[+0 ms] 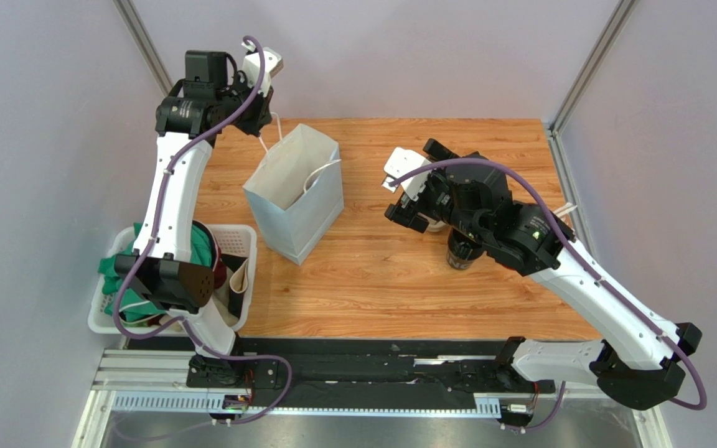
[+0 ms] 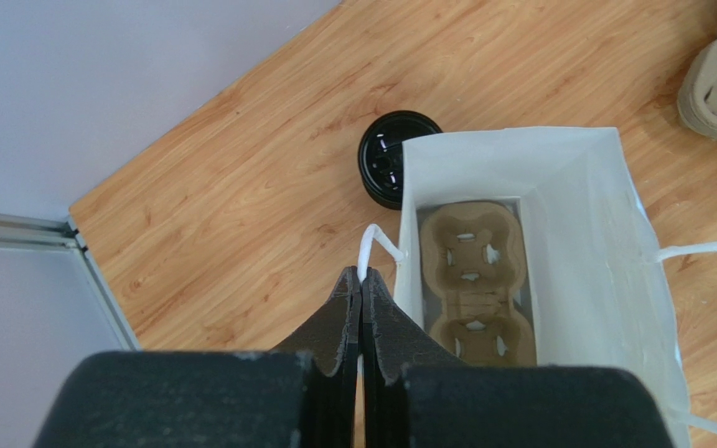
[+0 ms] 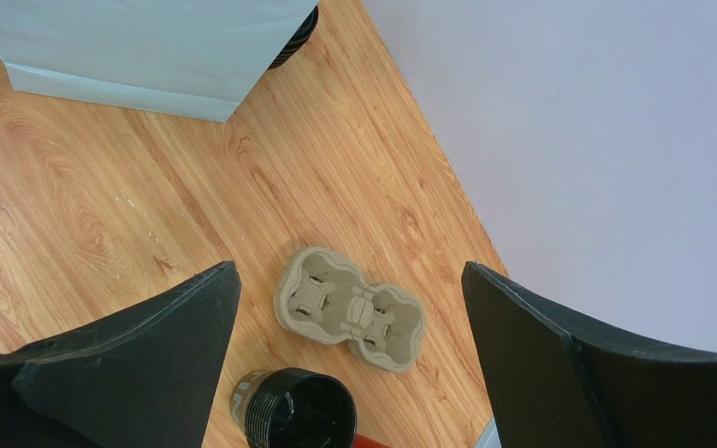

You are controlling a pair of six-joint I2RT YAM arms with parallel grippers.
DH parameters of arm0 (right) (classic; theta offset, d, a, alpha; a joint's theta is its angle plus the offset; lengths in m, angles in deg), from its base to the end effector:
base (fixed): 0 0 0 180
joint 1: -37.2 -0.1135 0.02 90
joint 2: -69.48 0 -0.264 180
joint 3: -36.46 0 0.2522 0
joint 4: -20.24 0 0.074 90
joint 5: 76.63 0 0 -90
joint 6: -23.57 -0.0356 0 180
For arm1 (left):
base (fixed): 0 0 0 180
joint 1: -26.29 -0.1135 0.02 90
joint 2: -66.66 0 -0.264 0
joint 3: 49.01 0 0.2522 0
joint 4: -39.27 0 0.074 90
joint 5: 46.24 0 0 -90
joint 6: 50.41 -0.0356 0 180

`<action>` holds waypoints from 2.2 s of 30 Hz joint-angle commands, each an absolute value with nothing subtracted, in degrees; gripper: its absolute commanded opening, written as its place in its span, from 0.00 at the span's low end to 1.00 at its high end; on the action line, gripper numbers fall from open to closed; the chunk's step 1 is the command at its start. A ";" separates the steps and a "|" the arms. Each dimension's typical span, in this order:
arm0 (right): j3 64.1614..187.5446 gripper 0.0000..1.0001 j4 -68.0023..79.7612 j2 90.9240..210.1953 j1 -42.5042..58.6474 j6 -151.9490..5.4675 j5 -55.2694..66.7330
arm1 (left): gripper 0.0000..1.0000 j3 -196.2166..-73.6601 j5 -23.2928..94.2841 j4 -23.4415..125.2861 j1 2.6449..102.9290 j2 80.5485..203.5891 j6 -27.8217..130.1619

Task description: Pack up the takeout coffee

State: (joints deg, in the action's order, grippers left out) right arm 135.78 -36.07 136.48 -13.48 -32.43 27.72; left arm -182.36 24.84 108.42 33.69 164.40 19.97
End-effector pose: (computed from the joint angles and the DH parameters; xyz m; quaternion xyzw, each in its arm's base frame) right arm 0.1520 0.1716 0.4472 -0.5101 0.6608 -0.0252 0.5499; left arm 0.3459 -0.0566 0.4624 0.2786 0.8269 -0.0943 0.4793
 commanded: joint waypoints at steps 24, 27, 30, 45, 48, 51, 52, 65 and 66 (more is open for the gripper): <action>135.39 0.99 -28.24 136.01 -9.39 -34.61 32.01 | 0.00 -191.70 26.27 107.52 25.25 169.58 19.82; 135.12 0.99 -27.89 136.10 -8.94 -34.78 31.92 | 0.00 -192.49 26.35 107.43 24.53 170.55 19.46; 135.12 0.99 -27.72 136.01 -8.77 -34.96 32.18 | 0.00 -193.72 26.71 107.43 24.00 171.43 19.29; 134.95 0.99 -26.66 136.89 -7.01 -35.40 32.71 | 0.00 -196.98 30.39 105.85 21.72 174.42 19.02; 134.86 0.99 -26.14 137.15 -6.57 -35.49 33.06 | 0.00 -196.98 31.54 105.24 21.10 174.77 19.11; 134.77 0.99 -25.87 137.59 -5.78 -35.58 33.06 | 0.00 -196.89 32.77 104.36 20.58 175.20 19.29; 134.86 0.99 -25.78 137.77 -5.34 -35.75 33.15 | 0.00 -196.89 33.64 104.09 20.31 175.29 19.55; 135.03 0.99 -24.11 139.70 -0.95 -37.86 34.38 | 0.02 -201.72 38.39 100.67 16.53 179.69 25.35; 135.03 0.99 -24.02 139.70 -0.25 -37.95 34.55 | 0.02 -201.81 38.48 100.05 16.53 179.86 25.44</action>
